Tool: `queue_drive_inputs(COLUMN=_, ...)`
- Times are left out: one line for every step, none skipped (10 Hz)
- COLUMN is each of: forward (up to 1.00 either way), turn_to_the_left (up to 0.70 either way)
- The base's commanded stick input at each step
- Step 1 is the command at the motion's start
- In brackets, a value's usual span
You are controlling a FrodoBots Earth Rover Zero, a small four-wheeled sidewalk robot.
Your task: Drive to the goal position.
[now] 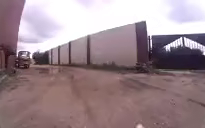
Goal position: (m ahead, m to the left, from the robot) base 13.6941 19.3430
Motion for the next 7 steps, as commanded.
queue_drive_inputs(forward=0.5, turn_to_the_left=-0.01)
queue_drive_inputs(forward=0.5, turn_to_the_left=-0.01)
queue_drive_inputs(forward=0.5, turn_to_the_left=0.49)
queue_drive_inputs(forward=0.5, turn_to_the_left=0.49)
queue_drive_inputs(forward=0.5, turn_to_the_left=0.49)
queue_drive_inputs(forward=0.5, turn_to_the_left=0.49)
queue_drive_inputs(forward=0.5, turn_to_the_left=0.49)
